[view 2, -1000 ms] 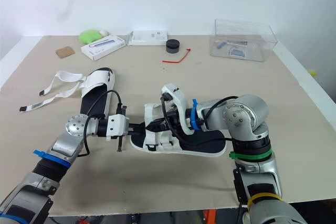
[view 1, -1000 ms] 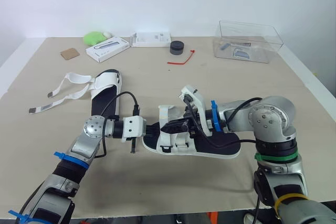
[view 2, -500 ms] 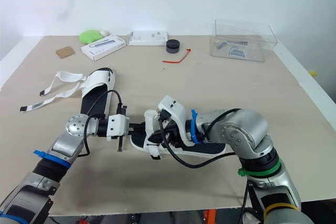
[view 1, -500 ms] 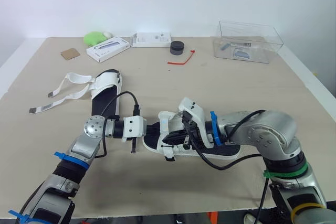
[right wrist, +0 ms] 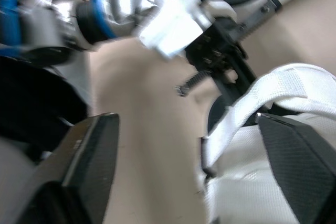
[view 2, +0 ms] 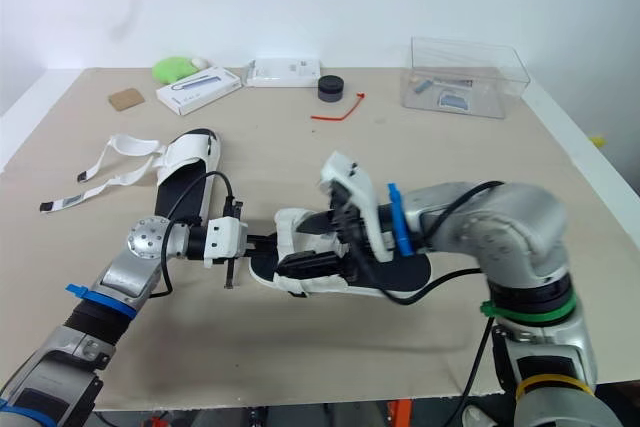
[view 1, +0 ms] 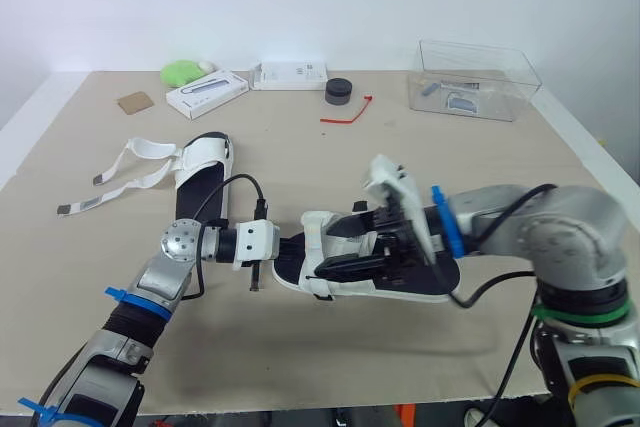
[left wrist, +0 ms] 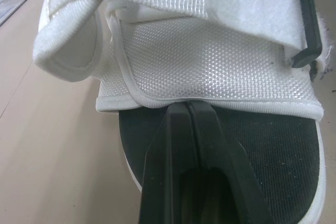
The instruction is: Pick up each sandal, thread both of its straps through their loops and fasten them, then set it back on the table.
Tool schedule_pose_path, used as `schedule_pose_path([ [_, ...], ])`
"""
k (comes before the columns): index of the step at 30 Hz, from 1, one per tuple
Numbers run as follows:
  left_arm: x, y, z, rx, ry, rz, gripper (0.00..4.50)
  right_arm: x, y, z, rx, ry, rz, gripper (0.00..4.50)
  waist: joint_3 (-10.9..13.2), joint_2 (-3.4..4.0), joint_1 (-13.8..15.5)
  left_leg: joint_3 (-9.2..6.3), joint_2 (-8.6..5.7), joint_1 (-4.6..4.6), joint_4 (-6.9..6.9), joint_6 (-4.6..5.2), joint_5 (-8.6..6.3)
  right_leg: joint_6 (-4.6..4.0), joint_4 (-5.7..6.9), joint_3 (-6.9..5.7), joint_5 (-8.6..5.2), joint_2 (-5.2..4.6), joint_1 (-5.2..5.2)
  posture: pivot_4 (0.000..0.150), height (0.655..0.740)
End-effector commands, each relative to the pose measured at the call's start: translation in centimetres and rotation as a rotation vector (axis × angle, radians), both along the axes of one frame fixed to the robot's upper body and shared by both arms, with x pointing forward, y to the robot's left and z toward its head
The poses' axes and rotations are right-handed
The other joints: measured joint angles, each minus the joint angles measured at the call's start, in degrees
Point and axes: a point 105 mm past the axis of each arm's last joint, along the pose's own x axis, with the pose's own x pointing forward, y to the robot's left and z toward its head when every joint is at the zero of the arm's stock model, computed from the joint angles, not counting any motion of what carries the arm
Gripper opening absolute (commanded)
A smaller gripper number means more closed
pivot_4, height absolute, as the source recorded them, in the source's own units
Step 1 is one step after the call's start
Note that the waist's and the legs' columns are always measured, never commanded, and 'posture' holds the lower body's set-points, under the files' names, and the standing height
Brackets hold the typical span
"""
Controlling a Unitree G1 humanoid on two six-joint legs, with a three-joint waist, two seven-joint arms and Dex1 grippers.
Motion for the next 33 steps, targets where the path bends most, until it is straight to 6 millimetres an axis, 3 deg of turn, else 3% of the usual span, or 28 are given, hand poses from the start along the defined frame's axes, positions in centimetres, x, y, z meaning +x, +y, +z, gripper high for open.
schedule_pose_path([
  [1, 0.7, 0.5, -0.2, 0.022, 0.012, 0.029, 0.0, -2.8, -1.1, -0.8, -0.01, 0.125, 0.098, 4.4, -0.01, -0.02, 0.12, -0.02, 0.0, 0.0, 0.0, 0.0, 0.0, 0.0, 0.0, -0.02, 0.0, 0.0, 0.01, 0.15, 0.74],
  [4, 0.9, 0.5, 0.0, 0.016, 0.013, 0.033, 0.0, -4.0, -1.4, -3.0, -0.054, 0.18, 0.096, 4.4, -0.02, -0.02, 0.12, -0.05, 0.0, 0.01, 0.0, 0.0, 0.0, -0.01, 0.0, -0.07, -0.01, -0.02, 0.05, 0.15, 0.74],
  [7, 1.0, 0.5, 0.0, 0.015, 0.011, 0.034, 0.0, -2.9, -1.5, -5.8, -0.126, 0.146, -0.018, 4.4, -0.02, -0.01, 0.05, -0.04, 0.0, 0.03, 0.01, 0.0, 0.0, 0.0, 0.02, -0.05, -0.01, 0.0, 0.04, 0.15, 0.74],
  [9, 1.0, 0.6, 0.1, 0.015, 0.009, 0.035, 0.0, -1.8, -1.5, -6.5, -0.125, 0.112, -0.07, 4.4, -0.01, -0.01, 0.02, 0.0, -0.01, 0.06, 0.05, -0.01, 0.03, 0.03, 0.05, -0.02, 0.03, 0.01, 0.04, 0.15, 0.74],
  [12, 1.2, 0.6, 0.2, 0.016, -0.002, 0.043, 0.0, 0.6, -1.4, -6.7, -0.079, 0.06, -0.159, 4.4, -0.02, -0.02, -0.02, -0.01, 0.01, 0.05, 0.16, -0.01, 0.05, 0.05, 0.05, -0.02, 0.08, 0.05, 0.05, 0.15, 0.74],
  [14, 1.4, 0.7, 0.3, 0.015, -0.013, 0.051, 0.0, 1.1, -1.2, -6.4, -0.069, 0.037, -0.16, 4.4, -0.01, -0.01, -0.02, 0.0, 0.03, 0.05, 0.22, 0.0, 0.06, 0.02, 0.05, -0.02, 0.14, 0.09, 0.06, 0.15, 0.74],
  [21, 2.8, 1.2, 1.0, 0.014, -0.067, 0.113, 0.0, 1.9, -0.2, -5.8, -0.043, 0.008, -0.138, 4.4, -0.01, -0.01, 0.0, -0.03, 0.02, -0.02, 0.23, 0.01, 0.06, 0.0, 0.06, -0.02, 0.13, 0.09, 0.03, 0.15, 0.74],
  [31, 3.3, 1.3, 1.3, 0.008, -0.104, 0.141, 0.0, 2.8, 0.3, -6.7, -0.056, 0.021, -0.176, 4.4, -0.01, -0.01, -0.01, -0.03, 0.03, -0.02, 0.3, 0.01, 0.07, -0.03, 0.07, -0.03, 0.19, 0.08, 0.04, 0.15, 0.74],
  [33, 3.2, 1.3, 1.2, 0.007, -0.103, 0.142, 0.0, 3.1, 0.4, -7.0, -0.058, 0.022, -0.196, 3.89, -0.01, -0.01, -0.02, -0.02, 0.05, -0.02, 0.34, 0.01, 0.07, -0.03, 0.08, -0.03, 0.2, 0.09, 0.04, 0.15, 0.74],
])
